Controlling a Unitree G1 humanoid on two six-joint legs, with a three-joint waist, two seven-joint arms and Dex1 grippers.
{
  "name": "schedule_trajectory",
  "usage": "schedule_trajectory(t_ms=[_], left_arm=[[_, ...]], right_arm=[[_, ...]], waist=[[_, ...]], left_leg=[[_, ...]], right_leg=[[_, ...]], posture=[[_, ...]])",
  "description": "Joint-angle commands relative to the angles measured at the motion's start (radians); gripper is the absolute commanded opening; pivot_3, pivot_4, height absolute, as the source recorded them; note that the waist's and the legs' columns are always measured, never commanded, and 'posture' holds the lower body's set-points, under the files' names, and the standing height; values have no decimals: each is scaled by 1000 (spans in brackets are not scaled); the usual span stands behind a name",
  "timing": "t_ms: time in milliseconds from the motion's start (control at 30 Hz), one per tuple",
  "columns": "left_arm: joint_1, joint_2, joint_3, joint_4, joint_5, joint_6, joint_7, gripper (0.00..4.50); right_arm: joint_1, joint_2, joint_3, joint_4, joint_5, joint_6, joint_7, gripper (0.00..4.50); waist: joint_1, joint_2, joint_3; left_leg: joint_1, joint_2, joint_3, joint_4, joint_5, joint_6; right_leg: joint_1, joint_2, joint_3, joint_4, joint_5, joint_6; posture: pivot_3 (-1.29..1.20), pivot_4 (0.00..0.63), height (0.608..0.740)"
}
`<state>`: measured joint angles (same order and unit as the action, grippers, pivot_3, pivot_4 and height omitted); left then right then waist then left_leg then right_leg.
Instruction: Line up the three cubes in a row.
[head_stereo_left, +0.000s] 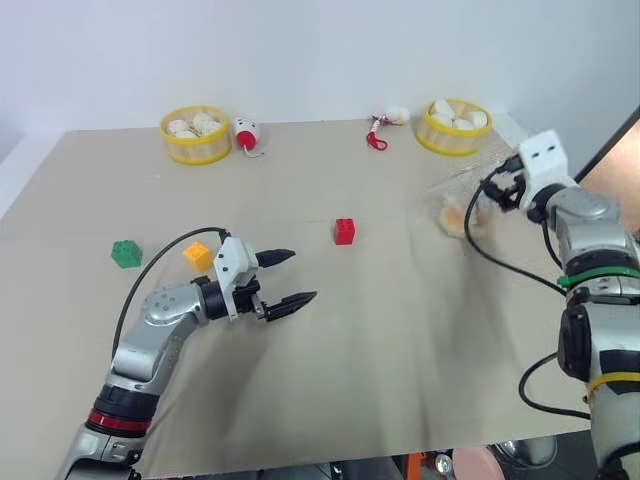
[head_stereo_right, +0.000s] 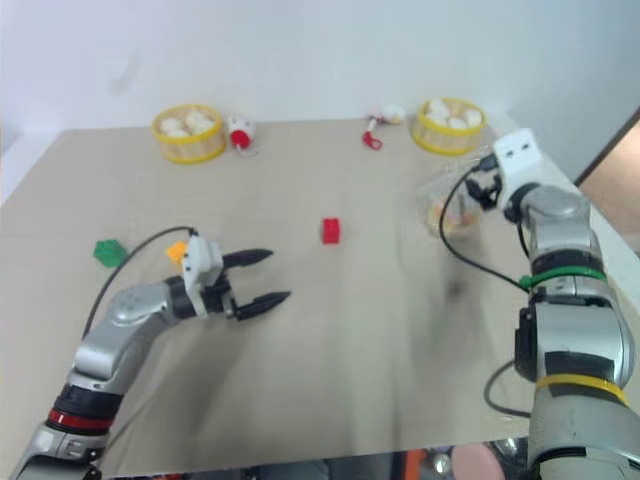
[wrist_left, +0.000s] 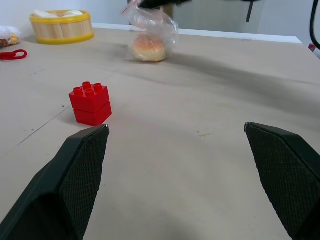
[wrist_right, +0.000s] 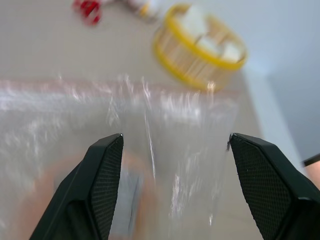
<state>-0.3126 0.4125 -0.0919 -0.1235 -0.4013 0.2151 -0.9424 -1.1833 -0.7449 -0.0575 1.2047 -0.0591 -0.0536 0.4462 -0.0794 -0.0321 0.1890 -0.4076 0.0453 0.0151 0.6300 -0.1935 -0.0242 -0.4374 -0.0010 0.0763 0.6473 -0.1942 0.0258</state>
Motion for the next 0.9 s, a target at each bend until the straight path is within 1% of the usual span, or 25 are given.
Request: schedule_trajectory(t_ms=[33, 100, 167, 200, 300, 367, 467, 600, 733, 900], left_arm=[[8, 3, 18, -29, -14, -5, 7, 4500], [14, 9, 31, -35, -20, -2, 10, 4500], [28, 18, 47, -49, -30, 5, 11, 4500], [37, 25, 56, -60, -37, 11, 11, 4500], [71, 51, 75, -98, -51, 24, 8, 4500], [93, 69, 90, -131, -69, 41, 13, 4500], [117, 92, 105, -157, -83, 54, 14, 4500], [127, 109, 117, -166, -93, 64, 14, 4500], [126, 118, 119, -167, -98, 66, 17, 4500], [131, 125, 119, -175, -104, 71, 20, 4500]], right_arm=[[-62, -7, -66, -32, 48, -27, -48, 3492], [-70, 22, -93, -70, 102, 0, 43, 3492], [-18, 60, -80, -182, 141, 15, 178, 3492], [34, 79, -60, -276, 166, 58, 258, 3492], [245, 103, 6, -623, 245, 142, 461, 3492], [352, 99, 20, -772, 300, 219, 542, 3492], [433, 81, 31, -882, 343, 301, 605, 3492], [466, 69, 45, -890, 343, 317, 660, 3492], [453, 78, 65, -813, 312, 272, 682, 3492], [392, 128, 115, -659, 252, 186, 692, 3492]], waist=[[0, 0, 0], [0, 0, 0], [-6, 0, 0], [-6, 0, 0], [-1, 0, -1], [5, 0, -1], [11, 1, 0], [10, 1, 0], [6, 0, 0], [-1, 0, 0]], left_leg=[[0, 0, 0, -1, 0, 0], [0, 0, 0, -1, 0, 0], [1, 0, 1, -2, 0, 0], [1, 1, 2, -3, 0, 0], [1, 3, 0, -3, 0, 0], [1, 3, -3, -5, 0, 0], [-2, 3, -2, -4, 0, 0], [-1, 2, 0, -1, 0, 0], [0, 2, -1, 2, 0, 0], [0, 2, 0, 2, 0, 0]], right_leg=[[0, 0, 0, 0, 0, 0], [0, 0, 0, 0, 0, 0], [0, 1, 1, 0, 0, 0], [-1, 1, 2, 0, 2, 3], [0, 3, 0, 0, 2, 3], [-1, 3, -2, 1, 0, 2], [-3, 2, -2, 1, 0, 2], [-2, 1, -1, 1, 0, 2], [-1, 2, -1, 1, 1, -1], [-1, 3, -1, 1, 1, -1]], posture=[[0, 150, 740], [0, 150, 740], [0, 150, 740], [0, 150, 740], [0, 150, 740], [0, 150, 740], [0, 150, 740], [0, 150, 740], [0, 150, 740], [0, 150, 740]])
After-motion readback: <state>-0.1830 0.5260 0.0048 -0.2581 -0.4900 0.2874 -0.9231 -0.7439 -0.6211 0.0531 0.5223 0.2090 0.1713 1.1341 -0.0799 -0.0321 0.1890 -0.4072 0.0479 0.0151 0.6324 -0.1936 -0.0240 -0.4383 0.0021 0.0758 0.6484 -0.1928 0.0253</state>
